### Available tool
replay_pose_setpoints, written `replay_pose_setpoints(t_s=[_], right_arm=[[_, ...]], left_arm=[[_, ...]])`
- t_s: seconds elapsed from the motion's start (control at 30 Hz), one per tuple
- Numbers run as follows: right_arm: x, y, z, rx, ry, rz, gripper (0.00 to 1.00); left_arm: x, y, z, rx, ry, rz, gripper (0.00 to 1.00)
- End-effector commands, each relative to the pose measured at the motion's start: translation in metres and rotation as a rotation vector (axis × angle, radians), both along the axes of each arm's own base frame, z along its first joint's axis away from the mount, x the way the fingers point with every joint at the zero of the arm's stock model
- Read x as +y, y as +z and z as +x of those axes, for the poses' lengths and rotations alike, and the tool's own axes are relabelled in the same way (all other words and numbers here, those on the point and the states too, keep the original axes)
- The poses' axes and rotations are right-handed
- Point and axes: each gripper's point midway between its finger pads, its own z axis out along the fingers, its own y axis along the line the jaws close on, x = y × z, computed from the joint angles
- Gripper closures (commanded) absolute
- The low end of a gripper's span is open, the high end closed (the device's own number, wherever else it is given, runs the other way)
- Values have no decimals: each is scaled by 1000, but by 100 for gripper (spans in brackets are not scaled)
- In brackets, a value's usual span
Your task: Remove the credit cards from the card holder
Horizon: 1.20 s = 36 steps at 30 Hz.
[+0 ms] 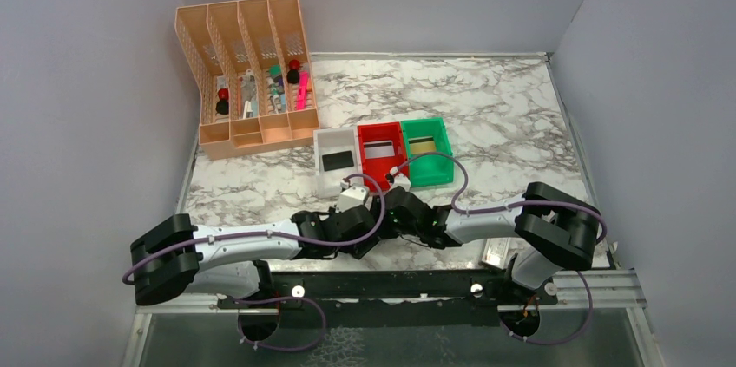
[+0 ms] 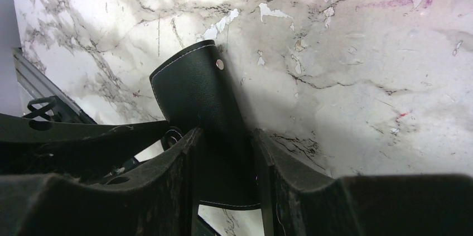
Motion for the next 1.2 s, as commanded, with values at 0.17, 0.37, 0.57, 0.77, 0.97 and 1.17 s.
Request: replay_pose_setpoints(t_s=[0.17, 0.37, 0.57, 0.77, 0.97, 1.17], right_arm=[[-100, -85, -43, 173, 22, -442, 55], [-105, -86, -43, 178, 0, -459, 56], [-108, -72, -38, 142, -18, -439, 55], [-110, -59, -37, 120, -35, -400, 55], [-109, -58, -40, 129, -36, -382, 55], [-108, -50, -38, 116, -35, -374, 55]], left_arm=[[5, -11, -6, 29, -27, 21, 100], [-12, 21, 4, -63, -31, -151, 100], [-19, 44, 8, -126, -31, -285, 88], [-13, 43, 11, -136, 14, -291, 76], [-2, 19, 3, -59, 55, -200, 69], [6, 2, -4, -17, 86, -144, 60]])
